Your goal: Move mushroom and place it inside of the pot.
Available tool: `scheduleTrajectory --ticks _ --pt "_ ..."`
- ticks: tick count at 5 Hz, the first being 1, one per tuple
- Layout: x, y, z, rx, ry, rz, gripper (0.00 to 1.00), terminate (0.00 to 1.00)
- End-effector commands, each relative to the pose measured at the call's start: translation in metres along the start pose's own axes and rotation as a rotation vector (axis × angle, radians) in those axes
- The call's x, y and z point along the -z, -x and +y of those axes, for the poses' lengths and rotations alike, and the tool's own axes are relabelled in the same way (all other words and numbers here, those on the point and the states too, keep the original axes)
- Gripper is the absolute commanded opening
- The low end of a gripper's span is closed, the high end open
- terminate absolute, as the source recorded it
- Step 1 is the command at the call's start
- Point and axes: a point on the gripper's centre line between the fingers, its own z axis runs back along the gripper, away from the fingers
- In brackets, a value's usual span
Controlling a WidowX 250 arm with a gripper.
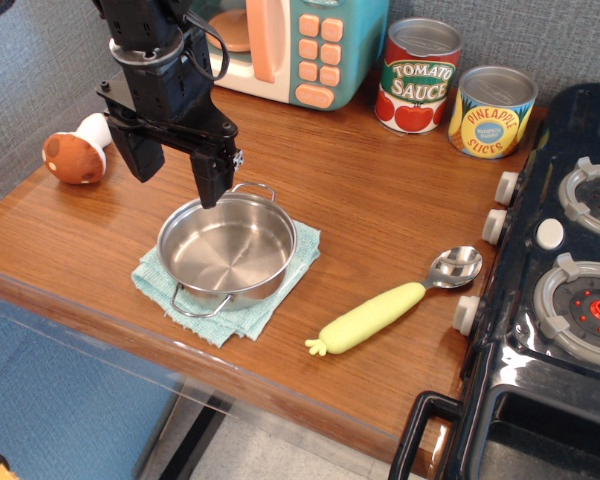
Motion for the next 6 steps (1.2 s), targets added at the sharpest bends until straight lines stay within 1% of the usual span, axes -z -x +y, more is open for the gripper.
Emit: scheduleTrajectory --ticks 1,3,4,5,6 --pt "0.0 0.0 0.0 0.0 0.0 0.0 1.0 0.0" --pt "-0.009 -0.007 0.053 -0.206 -0.034 0.003 1.0 0.0" --pt "-0.02 -0.003 0.087 -0.305 -0.094 -0.017 1.0 0.0" --pt "-0.025 0.006 0.121 -0.404 -0.144 -0.005 1.0 0.0" --pt "-0.022 0.01 0.135 -0.433 -0.183 0.017 1.0 0.0"
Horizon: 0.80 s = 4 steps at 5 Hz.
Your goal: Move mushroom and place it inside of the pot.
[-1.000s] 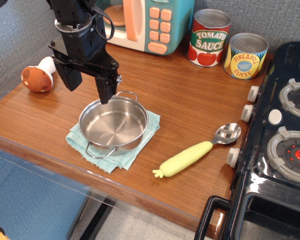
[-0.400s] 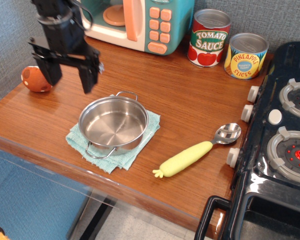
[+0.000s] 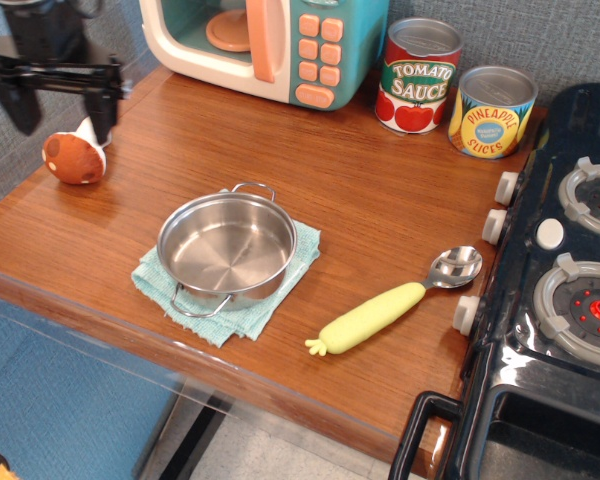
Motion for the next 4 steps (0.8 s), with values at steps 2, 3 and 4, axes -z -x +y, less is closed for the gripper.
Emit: scheduleTrajectory --ticks 2,3,4 --pt "0.012 -0.034 0.021 -0.031 -0.009 -0.03 1.0 0.0" --pt "0.02 -0.046 0.024 -0.026 -0.017 -0.02 1.0 0.0" --pt "0.033 -0.048 0.024 -0.013 -0.023 0.022 1.0 0.0"
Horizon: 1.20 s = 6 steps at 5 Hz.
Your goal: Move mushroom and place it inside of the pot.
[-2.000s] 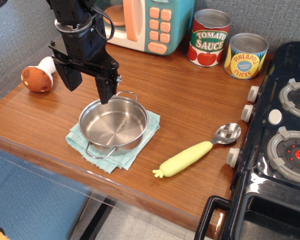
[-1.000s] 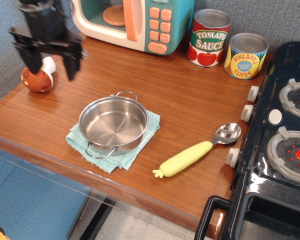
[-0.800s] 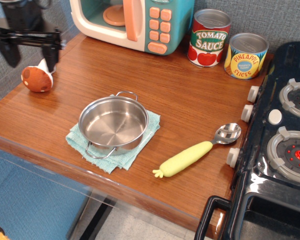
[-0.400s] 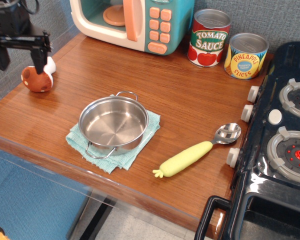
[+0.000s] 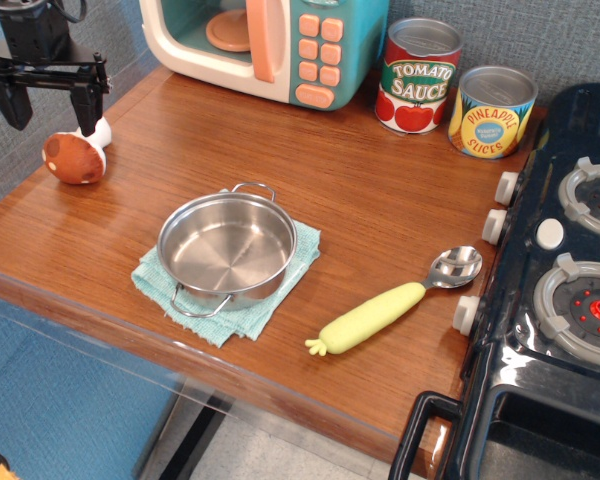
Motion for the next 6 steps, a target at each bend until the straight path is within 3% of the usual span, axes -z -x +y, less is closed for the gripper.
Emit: scheduleTrajectory --ticks 1,2,3,4,5,6 --pt "0.015 -0.003 -0.003 0.04 -0.003 0.049 1.0 0.0" --pt "0.024 -0.001 -0.011 0.07 0.0 0.08 1.0 0.0" --pt "0.02 0.003 -0.011 0.064 0.002 0.055 0.0 0.0" --pt "0.003 0.007 -0.014 0.073 -0.014 0.004 0.0 0.0" --pt "-0.027 0.015 -0.028 0.109 -0.029 -0.085 0.0 0.0" --pt "-0.056 0.023 -0.063 0.2 -0.005 -0.169 0.0 0.0"
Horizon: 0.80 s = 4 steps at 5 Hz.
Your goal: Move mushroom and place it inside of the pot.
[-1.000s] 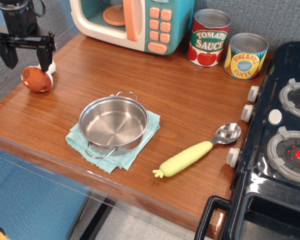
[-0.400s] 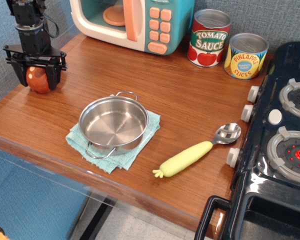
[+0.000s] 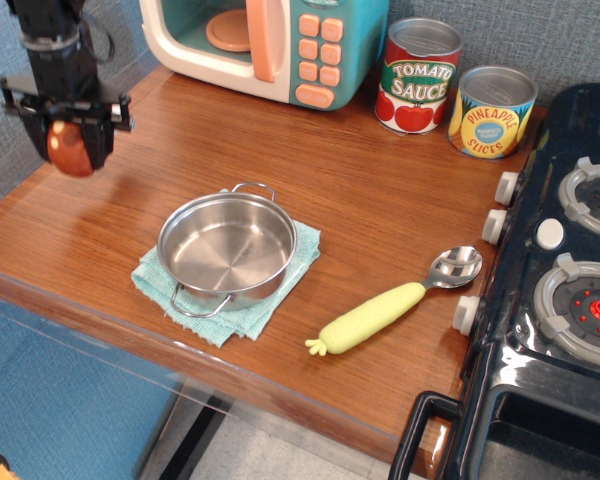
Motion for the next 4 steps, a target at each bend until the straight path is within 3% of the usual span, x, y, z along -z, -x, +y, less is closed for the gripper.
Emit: scheduleTrajectory --ticks 1,3,4 --pt "-0.065 0.012 -0.068 0.195 0.027 -0.19 0.0 0.0" --pt "-0.057 0.033 -0.115 0.351 0.073 -0.165 0.0 0.0" --pt "-0.053 0.041 -0.119 0.368 0.084 -0.156 0.0 0.0"
